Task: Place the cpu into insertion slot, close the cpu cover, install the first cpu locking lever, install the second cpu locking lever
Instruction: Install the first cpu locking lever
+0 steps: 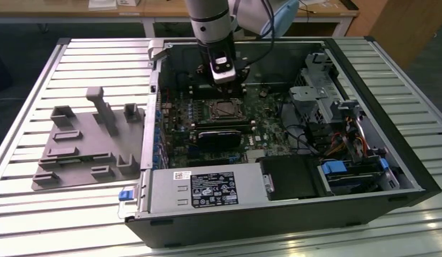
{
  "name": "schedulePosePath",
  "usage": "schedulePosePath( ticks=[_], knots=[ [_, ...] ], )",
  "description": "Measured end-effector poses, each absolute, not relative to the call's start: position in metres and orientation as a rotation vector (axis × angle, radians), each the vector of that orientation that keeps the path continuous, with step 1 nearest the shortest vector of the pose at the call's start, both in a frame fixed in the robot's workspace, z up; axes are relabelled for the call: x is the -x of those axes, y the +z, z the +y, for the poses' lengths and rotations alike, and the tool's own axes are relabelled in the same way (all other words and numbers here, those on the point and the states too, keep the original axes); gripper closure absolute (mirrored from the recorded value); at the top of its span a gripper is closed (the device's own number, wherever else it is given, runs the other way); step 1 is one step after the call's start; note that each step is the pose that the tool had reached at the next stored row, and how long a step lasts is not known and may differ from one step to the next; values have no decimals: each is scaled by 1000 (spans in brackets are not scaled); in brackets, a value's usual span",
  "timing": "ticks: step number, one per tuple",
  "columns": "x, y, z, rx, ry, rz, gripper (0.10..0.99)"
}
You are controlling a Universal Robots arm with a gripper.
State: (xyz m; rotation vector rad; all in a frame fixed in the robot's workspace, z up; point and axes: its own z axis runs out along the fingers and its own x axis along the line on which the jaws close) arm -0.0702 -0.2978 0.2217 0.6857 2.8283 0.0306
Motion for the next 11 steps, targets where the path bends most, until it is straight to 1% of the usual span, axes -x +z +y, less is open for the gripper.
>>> schedulePosePath(
  ticks=[6, 11],
  knots=[
    [70, 222, -299, -686, 31, 2828, 984],
    [70, 221, -306, -690, 30, 2844, 984]
  ],
)
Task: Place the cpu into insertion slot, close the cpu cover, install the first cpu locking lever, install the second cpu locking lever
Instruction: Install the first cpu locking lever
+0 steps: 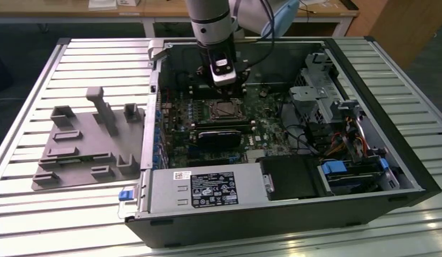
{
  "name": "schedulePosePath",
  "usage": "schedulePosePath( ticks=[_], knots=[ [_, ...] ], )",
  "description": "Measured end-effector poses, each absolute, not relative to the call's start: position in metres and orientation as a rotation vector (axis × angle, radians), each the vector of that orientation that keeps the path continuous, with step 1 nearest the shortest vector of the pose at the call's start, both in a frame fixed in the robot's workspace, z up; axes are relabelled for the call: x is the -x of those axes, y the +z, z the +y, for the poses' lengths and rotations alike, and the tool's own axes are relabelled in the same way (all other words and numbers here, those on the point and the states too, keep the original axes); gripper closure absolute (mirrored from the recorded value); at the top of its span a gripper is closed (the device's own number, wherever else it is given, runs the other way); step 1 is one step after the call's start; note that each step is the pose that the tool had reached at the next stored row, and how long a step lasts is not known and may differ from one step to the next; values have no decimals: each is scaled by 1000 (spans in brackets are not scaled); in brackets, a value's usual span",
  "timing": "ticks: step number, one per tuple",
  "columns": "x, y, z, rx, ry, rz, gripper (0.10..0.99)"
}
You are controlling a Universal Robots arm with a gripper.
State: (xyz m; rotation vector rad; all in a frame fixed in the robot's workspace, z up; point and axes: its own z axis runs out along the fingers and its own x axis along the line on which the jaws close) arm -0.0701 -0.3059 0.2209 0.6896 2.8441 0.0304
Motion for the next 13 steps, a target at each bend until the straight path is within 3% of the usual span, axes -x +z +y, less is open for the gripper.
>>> schedulePosePath(
  ticks=[13],
  knots=[
    [69, 219, -320, -706, 50, 2900, 984]
  ],
)
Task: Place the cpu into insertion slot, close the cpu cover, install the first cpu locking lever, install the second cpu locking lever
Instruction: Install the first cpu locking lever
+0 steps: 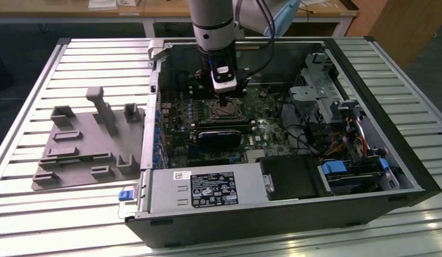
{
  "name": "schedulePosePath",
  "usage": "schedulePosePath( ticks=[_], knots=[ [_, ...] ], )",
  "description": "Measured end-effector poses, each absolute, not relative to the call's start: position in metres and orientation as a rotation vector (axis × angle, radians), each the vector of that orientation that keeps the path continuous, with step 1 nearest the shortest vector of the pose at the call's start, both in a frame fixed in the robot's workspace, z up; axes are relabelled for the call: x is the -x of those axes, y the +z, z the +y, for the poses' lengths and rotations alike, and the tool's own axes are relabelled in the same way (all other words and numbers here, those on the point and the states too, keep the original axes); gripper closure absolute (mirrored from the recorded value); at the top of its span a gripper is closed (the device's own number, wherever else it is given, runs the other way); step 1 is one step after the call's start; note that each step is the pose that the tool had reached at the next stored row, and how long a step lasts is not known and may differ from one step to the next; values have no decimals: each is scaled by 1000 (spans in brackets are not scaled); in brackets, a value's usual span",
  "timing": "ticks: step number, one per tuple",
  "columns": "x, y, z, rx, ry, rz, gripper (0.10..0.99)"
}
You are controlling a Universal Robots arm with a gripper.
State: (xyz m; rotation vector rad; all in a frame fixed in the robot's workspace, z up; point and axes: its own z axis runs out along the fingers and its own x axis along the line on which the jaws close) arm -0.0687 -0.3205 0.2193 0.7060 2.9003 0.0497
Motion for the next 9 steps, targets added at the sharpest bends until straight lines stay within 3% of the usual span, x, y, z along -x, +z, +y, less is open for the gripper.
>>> schedulePosePath(
  ticks=[9],
  knots=[
    [61, 219, -321, -681, 51, 2910, 984]
  ],
)
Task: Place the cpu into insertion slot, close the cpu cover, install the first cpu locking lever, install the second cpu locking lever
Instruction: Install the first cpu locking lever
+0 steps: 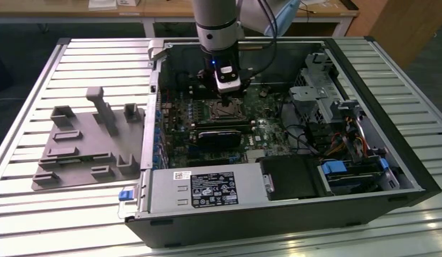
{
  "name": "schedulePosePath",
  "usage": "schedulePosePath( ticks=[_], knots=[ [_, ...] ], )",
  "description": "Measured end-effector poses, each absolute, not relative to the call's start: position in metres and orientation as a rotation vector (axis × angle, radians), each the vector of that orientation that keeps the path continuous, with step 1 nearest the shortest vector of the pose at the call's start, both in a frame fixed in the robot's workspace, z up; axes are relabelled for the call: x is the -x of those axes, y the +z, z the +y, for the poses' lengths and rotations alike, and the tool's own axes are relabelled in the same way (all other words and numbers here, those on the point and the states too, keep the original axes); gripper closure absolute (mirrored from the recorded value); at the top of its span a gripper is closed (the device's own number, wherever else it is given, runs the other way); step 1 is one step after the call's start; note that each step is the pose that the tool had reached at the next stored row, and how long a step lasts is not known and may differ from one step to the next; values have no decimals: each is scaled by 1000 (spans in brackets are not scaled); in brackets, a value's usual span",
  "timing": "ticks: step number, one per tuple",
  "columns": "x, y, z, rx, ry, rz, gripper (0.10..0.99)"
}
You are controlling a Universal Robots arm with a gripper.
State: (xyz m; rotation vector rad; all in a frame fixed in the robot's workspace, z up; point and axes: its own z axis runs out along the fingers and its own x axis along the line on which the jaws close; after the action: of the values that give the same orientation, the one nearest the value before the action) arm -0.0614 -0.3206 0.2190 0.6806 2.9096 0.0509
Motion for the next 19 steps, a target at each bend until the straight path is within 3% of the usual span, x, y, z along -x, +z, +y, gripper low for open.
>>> schedulePosePath(
  ticks=[19],
  knots=[
    [49, 215, -321, -520, 7, 2998, 984]
  ],
)
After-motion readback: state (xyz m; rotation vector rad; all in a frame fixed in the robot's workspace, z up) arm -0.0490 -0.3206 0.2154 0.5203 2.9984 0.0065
